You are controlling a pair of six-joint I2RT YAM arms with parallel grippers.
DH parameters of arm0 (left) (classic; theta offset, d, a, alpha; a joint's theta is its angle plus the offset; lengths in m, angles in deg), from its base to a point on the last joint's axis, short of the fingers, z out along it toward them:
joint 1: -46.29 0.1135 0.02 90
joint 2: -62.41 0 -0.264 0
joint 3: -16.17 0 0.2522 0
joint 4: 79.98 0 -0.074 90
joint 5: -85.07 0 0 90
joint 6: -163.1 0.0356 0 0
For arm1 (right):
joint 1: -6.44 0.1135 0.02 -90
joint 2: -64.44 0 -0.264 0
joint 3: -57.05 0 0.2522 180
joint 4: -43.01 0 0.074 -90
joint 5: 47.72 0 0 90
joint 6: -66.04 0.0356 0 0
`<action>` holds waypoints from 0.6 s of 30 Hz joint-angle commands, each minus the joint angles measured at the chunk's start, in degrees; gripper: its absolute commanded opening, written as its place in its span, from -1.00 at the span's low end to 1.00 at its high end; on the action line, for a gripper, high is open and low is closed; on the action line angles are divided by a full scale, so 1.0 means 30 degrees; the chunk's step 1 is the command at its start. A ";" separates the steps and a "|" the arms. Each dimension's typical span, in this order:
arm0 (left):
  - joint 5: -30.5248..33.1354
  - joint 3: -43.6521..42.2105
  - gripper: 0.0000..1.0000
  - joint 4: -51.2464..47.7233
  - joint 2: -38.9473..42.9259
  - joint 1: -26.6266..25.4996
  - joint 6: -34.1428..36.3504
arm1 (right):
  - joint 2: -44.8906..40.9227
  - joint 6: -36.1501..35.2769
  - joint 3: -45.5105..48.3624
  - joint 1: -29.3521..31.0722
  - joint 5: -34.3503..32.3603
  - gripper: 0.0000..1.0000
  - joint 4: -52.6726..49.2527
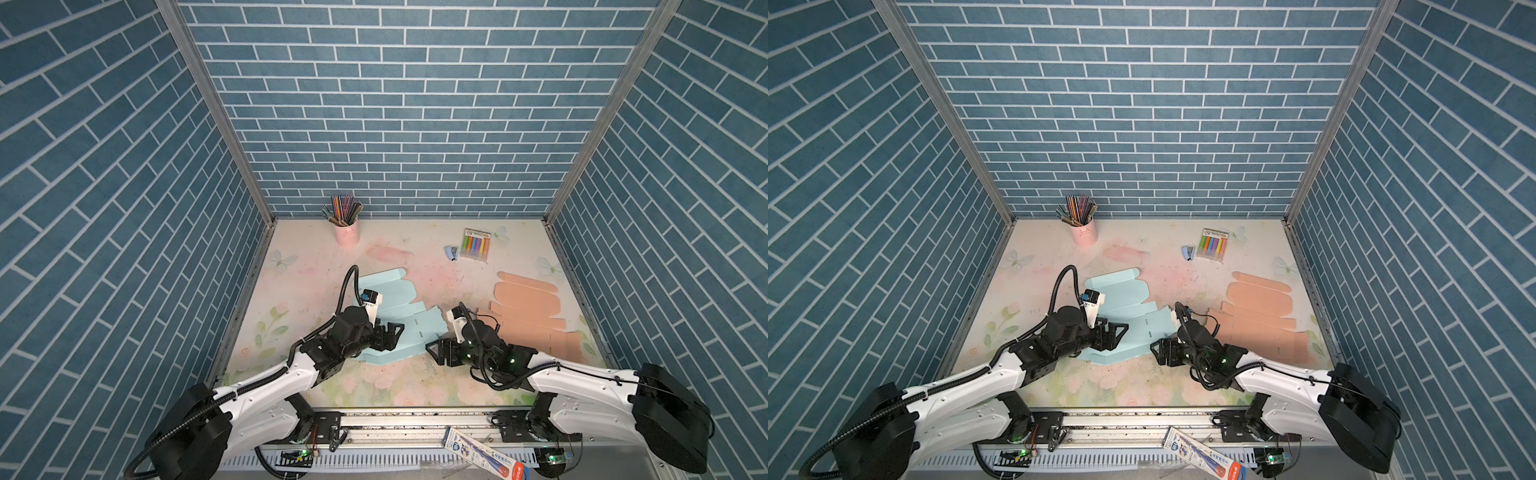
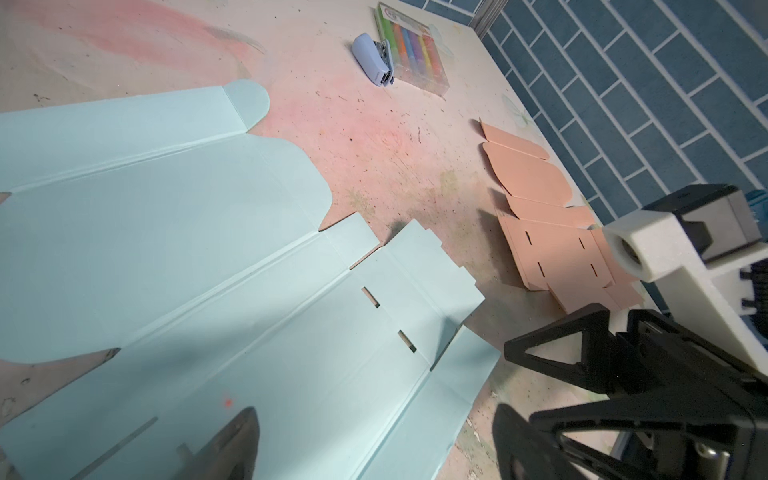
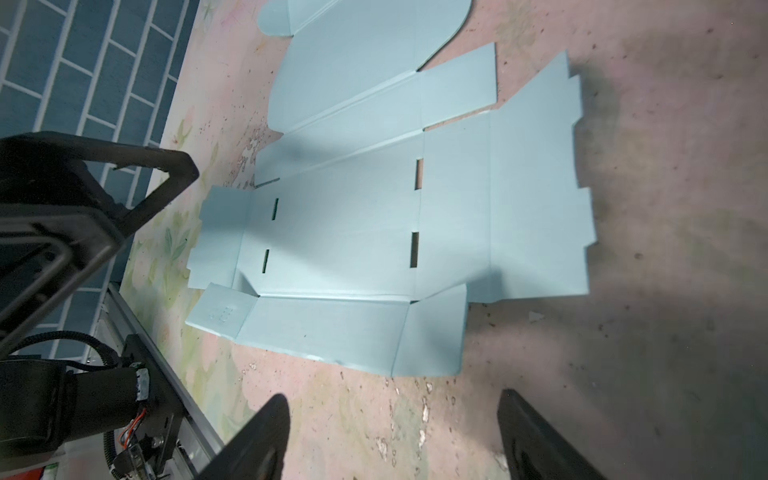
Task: Fold the paper box
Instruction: 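Reach both grippers to the light-blue box blank's near edges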
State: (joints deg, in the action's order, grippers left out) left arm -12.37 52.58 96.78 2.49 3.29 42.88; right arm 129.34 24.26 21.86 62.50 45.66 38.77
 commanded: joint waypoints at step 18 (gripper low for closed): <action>0.0662 -0.0997 0.77 0.0687 0.0267 -0.0249 -0.0101 | 0.2869 0.1506 -0.0070 0.0046 -0.0041 -0.37 0.3028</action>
State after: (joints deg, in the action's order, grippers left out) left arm -11.78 50.29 98.88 2.08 2.85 42.47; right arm 137.69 27.52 22.49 62.50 46.18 46.31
